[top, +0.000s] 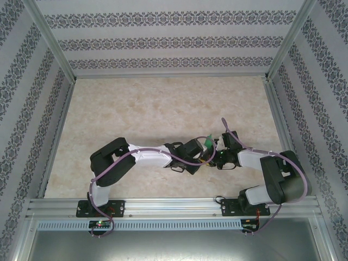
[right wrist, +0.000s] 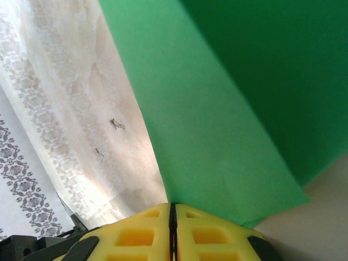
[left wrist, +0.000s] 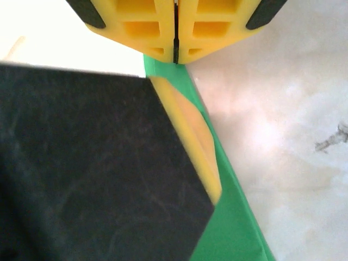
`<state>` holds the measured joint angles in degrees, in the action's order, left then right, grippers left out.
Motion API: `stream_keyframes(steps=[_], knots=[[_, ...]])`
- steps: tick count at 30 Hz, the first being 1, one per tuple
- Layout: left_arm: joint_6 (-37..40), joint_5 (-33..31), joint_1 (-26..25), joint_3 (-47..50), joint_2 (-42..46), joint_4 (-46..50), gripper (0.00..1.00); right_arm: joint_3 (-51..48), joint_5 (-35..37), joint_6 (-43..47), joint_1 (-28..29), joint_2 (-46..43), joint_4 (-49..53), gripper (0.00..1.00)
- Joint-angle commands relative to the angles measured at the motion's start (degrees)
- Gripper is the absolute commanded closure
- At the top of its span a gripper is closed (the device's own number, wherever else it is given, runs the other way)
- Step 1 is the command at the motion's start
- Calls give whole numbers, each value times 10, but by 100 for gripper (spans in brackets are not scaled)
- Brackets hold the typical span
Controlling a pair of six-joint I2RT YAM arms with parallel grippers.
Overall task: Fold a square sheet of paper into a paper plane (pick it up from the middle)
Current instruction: Fold the wing for the fifth time at the center of the table.
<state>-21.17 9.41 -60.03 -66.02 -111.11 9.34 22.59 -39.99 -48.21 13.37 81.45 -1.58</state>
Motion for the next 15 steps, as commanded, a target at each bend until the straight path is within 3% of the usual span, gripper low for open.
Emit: stream_keyframes(steps=[1, 15], knots=[[15, 32, -22, 50, -5, 123, 90, -7, 107, 30, -13, 26, 60, 90], [-29, 53, -12, 41, 76, 78, 91, 0, 100, 55, -15, 51, 56, 90]])
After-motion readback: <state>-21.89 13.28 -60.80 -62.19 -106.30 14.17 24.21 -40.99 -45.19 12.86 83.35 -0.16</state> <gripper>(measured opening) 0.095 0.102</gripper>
